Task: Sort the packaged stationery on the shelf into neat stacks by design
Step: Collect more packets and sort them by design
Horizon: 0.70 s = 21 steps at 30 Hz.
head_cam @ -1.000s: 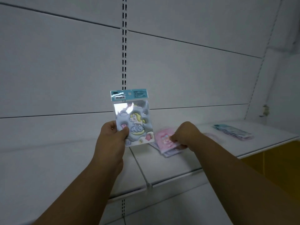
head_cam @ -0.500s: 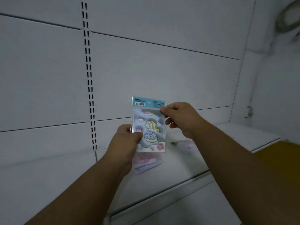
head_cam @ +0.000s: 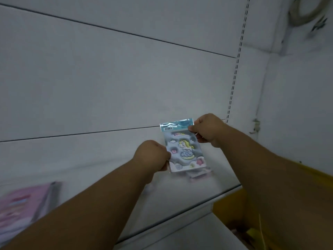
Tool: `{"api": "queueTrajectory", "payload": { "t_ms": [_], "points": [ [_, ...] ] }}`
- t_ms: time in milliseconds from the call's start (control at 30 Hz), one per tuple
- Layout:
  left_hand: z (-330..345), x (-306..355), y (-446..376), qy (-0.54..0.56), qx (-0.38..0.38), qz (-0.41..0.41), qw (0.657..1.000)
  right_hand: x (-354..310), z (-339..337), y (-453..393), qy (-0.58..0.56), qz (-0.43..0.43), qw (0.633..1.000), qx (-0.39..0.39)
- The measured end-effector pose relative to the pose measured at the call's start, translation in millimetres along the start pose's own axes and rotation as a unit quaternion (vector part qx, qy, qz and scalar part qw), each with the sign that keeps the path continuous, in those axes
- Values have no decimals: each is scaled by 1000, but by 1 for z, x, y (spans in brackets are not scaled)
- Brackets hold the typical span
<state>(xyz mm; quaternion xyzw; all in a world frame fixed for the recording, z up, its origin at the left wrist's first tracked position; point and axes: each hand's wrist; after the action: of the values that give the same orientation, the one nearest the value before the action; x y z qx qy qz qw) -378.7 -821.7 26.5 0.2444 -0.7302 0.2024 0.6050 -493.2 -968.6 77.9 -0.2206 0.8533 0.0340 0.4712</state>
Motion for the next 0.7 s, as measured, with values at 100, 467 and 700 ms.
{"api": "queueTrajectory", "payload": {
  "t_ms": [100, 467, 700],
  "points": [
    [34, -3, -25, -53, 14, -16, 998, 33, -2, -35, 48, 11, 998, -29],
    [52, -19, -46, -317, 112, 31, 941, 62, 29, -53, 353, -161, 921, -19],
    [-43, -22, 3, -447, 188, 98, 869, -22, 67, 13, 322, -361, 875, 21]
  ]
}}
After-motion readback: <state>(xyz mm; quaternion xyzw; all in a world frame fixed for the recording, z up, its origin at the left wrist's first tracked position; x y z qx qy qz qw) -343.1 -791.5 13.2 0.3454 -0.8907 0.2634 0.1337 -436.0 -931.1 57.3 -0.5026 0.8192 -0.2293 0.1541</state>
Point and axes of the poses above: each hand's wrist, its own y-axis away from the middle knuckle, its own z-axis out of the palm, x = y × z, and after that the axes turned 6 degrees about y, right-handed
